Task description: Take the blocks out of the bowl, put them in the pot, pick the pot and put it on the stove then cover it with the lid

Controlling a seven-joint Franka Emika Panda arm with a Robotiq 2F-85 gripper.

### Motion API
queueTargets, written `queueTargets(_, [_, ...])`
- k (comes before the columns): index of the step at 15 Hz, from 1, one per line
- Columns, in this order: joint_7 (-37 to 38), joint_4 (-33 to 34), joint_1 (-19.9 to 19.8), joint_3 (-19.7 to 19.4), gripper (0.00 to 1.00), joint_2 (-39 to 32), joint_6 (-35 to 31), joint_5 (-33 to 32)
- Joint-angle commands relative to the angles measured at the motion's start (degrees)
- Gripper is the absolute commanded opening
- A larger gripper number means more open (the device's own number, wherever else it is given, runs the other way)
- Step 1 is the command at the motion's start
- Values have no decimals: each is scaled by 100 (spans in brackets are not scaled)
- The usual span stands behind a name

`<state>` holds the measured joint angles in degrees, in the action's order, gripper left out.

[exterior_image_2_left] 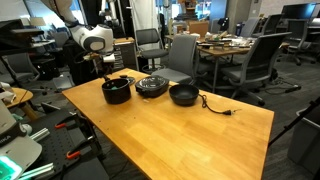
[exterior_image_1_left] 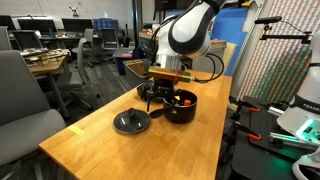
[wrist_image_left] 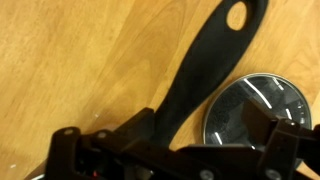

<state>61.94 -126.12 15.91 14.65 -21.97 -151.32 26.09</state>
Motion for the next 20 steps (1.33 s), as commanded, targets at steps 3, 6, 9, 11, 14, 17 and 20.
queueTargets(3, [-115,159,-71,80,93,-197,38,299])
queueTargets(6, [-146,-90,-74,32,74,191,27,266])
queueTargets(9, [-251,-82,-153,80,63,214,1,414])
queueTargets(11, [-316,-96,-190,96,45,181,-5,539])
queueTargets(14, [-398,-139,-225,113,26,82,33,735])
queueTargets(17, [-377,-314,-103,-95,9,124,243,367])
queueTargets(20, [-276,-660,63,-351,8,577,1095,-591])
